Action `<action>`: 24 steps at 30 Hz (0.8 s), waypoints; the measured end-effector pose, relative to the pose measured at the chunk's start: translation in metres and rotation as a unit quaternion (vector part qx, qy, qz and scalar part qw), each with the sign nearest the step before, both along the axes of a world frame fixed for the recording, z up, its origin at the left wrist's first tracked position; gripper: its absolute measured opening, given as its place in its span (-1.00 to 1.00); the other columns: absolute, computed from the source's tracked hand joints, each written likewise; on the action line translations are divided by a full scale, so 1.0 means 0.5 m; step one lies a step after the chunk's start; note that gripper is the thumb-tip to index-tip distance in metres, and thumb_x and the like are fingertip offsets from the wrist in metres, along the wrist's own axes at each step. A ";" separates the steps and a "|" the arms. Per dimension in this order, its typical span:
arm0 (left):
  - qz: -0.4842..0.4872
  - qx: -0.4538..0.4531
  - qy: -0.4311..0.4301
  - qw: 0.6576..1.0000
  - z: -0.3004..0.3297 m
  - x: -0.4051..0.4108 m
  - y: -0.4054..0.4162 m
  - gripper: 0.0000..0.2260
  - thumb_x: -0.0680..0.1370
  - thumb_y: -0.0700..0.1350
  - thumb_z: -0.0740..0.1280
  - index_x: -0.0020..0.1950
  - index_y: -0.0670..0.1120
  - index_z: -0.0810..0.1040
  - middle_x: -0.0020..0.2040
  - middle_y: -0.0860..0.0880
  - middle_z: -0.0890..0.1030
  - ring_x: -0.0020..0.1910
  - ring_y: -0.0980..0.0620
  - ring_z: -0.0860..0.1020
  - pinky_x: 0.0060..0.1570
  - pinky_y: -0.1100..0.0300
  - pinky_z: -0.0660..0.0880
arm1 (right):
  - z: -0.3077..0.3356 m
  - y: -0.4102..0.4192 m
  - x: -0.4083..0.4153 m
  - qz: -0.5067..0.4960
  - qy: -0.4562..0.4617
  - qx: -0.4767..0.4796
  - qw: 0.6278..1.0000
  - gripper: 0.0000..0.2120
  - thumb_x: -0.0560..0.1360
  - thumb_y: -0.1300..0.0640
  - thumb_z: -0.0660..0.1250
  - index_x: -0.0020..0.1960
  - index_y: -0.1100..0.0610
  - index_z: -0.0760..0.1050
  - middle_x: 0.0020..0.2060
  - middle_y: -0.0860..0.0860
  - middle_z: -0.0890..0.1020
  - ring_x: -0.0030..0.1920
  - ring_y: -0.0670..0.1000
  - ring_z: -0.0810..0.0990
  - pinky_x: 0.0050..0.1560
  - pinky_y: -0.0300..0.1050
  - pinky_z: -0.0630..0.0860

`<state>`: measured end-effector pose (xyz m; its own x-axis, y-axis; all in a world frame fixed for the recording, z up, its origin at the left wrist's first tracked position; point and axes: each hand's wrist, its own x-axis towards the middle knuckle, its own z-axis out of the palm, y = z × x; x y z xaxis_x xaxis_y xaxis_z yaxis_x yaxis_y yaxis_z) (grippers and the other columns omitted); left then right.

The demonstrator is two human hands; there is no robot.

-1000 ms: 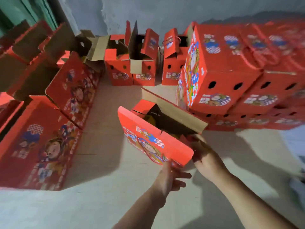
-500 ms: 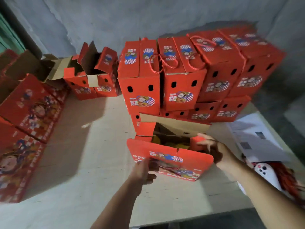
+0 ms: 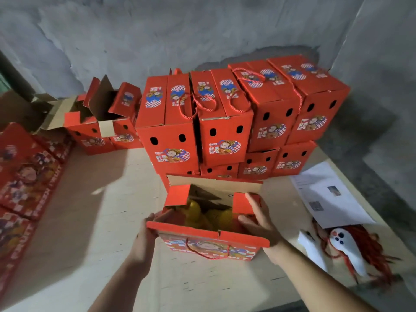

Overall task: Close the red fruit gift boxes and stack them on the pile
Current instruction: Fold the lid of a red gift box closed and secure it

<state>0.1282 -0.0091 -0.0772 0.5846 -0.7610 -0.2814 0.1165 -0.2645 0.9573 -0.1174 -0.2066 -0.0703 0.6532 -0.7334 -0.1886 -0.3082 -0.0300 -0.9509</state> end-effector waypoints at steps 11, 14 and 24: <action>-0.032 0.028 0.058 0.997 -0.001 0.066 -0.015 -0.55 0.56 0.37 0.26 0.31 0.14 0.49 0.40 -0.08 0.56 0.40 -0.08 0.53 0.38 -0.12 0.47 | 0.020 -0.007 0.011 -0.012 -0.042 0.113 0.993 -0.46 0.57 -0.03 0.36 0.53 -0.06 0.37 0.43 -0.13 0.50 0.35 -0.21 0.52 0.30 -0.23 0.46; -0.033 0.033 0.058 0.997 -0.014 0.074 -0.025 -0.61 0.54 0.41 0.24 0.18 0.19 0.53 0.43 -0.10 0.48 0.42 -0.10 0.49 0.36 -0.07 0.47 | 0.004 -0.004 0.004 -0.125 -0.073 0.121 0.982 -0.67 0.72 0.16 0.17 0.43 0.07 0.52 0.31 0.06 0.63 0.12 -0.13 0.66 0.06 -0.28 0.57; 0.107 0.020 -0.192 0.975 -0.019 0.036 -0.035 -0.58 0.70 0.17 0.10 0.19 -0.09 0.61 0.16 -0.08 0.56 0.30 -0.22 0.49 0.29 -0.04 0.41 | -0.041 0.039 0.005 -0.161 0.116 -0.409 0.891 -0.64 0.70 0.04 0.24 0.47 0.05 0.46 0.42 0.05 0.43 0.43 0.05 0.42 0.40 -0.03 0.41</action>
